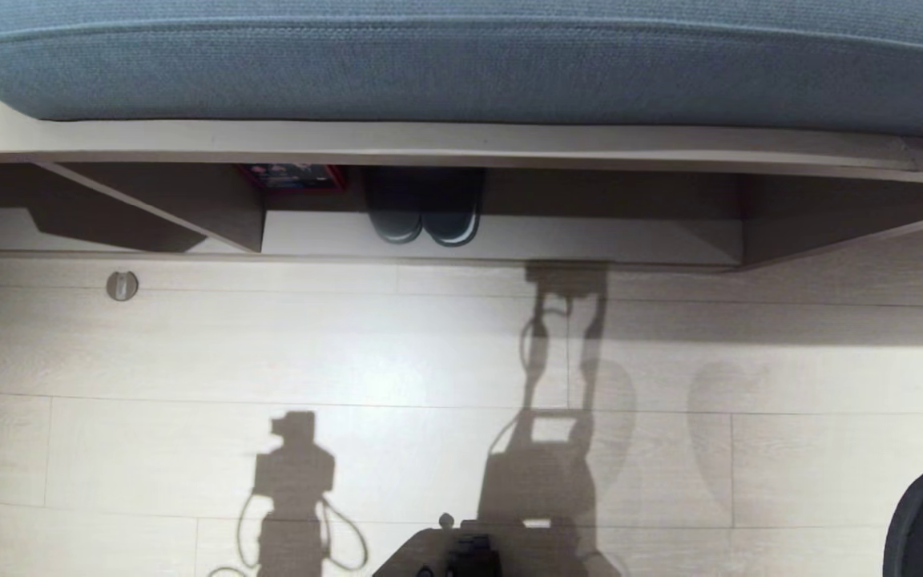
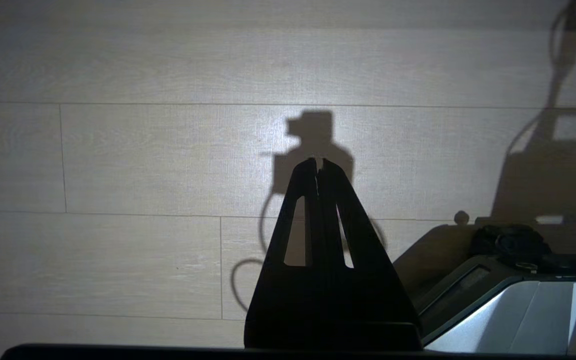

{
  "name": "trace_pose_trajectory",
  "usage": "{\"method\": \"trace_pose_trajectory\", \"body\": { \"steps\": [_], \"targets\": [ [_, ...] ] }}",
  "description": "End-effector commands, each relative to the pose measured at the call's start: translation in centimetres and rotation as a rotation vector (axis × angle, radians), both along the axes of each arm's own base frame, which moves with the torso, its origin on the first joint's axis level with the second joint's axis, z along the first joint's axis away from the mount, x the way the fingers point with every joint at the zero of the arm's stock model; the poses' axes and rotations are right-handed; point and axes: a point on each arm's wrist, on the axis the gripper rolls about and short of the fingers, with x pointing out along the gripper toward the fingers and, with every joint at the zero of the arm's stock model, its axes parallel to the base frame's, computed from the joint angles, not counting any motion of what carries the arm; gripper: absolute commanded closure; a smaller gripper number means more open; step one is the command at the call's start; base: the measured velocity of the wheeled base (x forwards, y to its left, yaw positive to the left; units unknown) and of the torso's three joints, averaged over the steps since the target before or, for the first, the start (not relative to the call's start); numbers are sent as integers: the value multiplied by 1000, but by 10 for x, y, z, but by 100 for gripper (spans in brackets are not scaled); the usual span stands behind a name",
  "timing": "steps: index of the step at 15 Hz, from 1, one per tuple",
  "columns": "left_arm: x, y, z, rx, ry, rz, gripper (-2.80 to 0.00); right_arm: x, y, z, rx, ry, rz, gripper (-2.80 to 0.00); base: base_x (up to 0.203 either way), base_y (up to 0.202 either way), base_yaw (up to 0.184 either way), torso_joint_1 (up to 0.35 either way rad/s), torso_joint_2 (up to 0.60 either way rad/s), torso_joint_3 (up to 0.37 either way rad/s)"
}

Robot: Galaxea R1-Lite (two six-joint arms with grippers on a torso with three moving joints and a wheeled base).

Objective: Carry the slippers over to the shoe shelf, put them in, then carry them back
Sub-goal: Place the slippers into the shoe cabinet

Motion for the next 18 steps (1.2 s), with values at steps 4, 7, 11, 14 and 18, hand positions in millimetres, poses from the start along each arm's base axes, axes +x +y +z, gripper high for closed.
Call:
{"method": "trace_pose_trajectory", "body": {
  "steps": [4, 7, 11, 14, 18],
  "targets": [
    [0, 0, 0, -1, 0, 0, 0, 0, 0, 0, -7, 0, 1, 0, 0, 0, 0, 5, 1, -194],
    [0, 0, 0, -1, 0, 0, 0, 0, 0, 0, -1, 0, 0, 0, 0, 0, 0, 1, 2, -201],
    [0, 0, 0, -1, 0, 0, 0, 0, 0, 0, 2, 0, -6, 0, 0, 0, 0, 3, 3, -196],
    [0, 0, 0, -1, 0, 0, 0, 0, 0, 0, 5, 2, -6, 0, 0, 0, 0, 2, 2, -201],
    [0, 0, 0, -4, -1, 0, 0, 0, 0, 1, 34, -3, -7, 0, 0, 0, 0, 3, 4, -194]
  ]
}}
